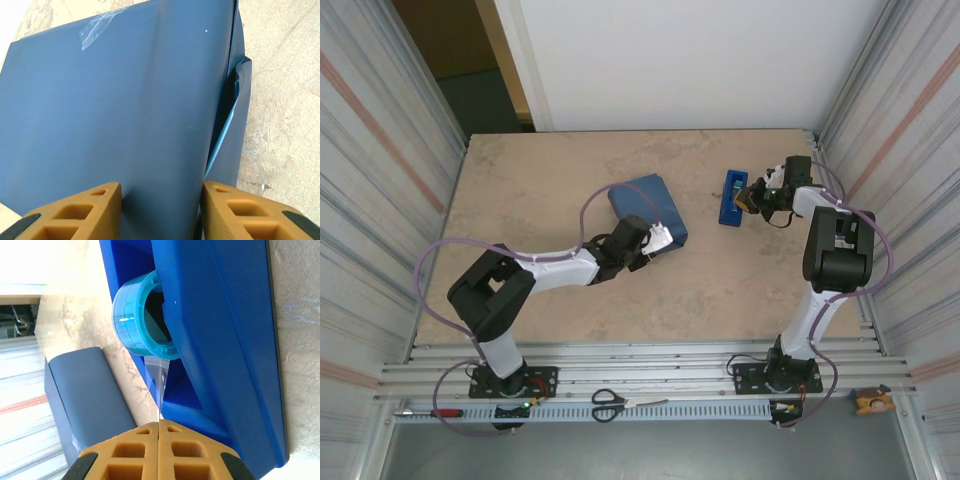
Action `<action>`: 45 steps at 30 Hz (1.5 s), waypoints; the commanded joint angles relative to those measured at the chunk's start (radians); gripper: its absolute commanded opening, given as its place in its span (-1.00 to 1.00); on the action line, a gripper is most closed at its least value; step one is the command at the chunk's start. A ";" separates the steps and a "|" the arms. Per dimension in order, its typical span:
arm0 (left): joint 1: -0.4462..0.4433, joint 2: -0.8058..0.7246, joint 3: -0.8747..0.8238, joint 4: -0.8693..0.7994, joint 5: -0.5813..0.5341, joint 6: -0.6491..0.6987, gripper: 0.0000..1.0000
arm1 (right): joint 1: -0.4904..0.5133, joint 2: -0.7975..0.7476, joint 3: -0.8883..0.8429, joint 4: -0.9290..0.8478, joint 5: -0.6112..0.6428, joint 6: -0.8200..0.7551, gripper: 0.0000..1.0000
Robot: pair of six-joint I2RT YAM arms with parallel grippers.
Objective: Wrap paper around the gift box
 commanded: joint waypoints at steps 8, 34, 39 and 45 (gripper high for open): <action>-0.009 0.044 -0.026 -0.106 0.023 -0.028 -0.12 | -0.008 -0.102 -0.018 0.041 -0.093 0.105 -1.00; -0.009 0.047 -0.031 -0.102 0.027 -0.032 -0.12 | 0.010 -0.303 -0.398 0.179 -0.098 0.217 -1.00; -0.009 0.047 -0.031 -0.102 0.027 -0.031 -0.12 | 0.019 -0.310 -0.436 0.202 -0.088 0.227 -1.00; -0.009 0.047 -0.031 -0.102 0.027 -0.030 -0.12 | 0.021 -0.297 -0.450 0.191 -0.042 0.205 -1.00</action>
